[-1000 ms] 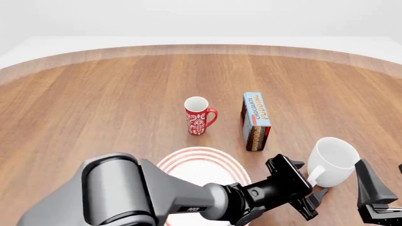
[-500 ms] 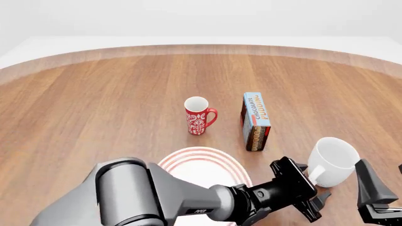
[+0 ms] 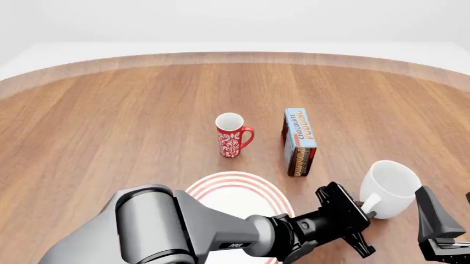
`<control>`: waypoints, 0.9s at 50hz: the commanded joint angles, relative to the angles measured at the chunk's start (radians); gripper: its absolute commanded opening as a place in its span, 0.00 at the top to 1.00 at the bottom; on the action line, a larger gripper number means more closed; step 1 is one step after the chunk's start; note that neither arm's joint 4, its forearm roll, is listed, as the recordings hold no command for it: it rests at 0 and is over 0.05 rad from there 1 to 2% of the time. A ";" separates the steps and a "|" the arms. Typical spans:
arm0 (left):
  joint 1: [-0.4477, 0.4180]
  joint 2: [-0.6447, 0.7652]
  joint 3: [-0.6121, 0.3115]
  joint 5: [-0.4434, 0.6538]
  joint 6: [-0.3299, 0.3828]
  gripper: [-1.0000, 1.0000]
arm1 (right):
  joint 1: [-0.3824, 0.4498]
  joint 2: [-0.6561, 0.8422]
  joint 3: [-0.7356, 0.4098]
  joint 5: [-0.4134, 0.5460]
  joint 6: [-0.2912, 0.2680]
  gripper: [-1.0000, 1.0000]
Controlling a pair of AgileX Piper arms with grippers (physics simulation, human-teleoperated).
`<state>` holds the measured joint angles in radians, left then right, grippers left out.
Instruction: Pick up the white mug and put it on the plate, and put the chocolate pudding to the right of the plate.
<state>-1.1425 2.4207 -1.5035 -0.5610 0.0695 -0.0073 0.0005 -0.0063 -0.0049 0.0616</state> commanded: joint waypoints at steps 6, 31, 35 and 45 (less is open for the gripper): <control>0.007 -0.011 0.015 -0.015 0.011 1.00 | 0.000 0.000 0.000 0.000 0.001 0.00; 0.029 -0.120 0.133 -0.098 0.056 1.00 | -0.002 0.001 0.001 -0.003 -0.003 0.00; 0.035 -0.139 0.149 -0.104 0.058 1.00 | -0.002 0.001 0.001 -0.003 -0.004 0.00; 0.038 -0.188 0.208 -0.126 0.062 1.00 | -0.003 0.001 0.002 -0.004 -0.009 0.00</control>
<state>-1.1111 2.2818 -1.3420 -0.6645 0.1202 -0.0094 0.0017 -0.0052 -0.0079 0.0566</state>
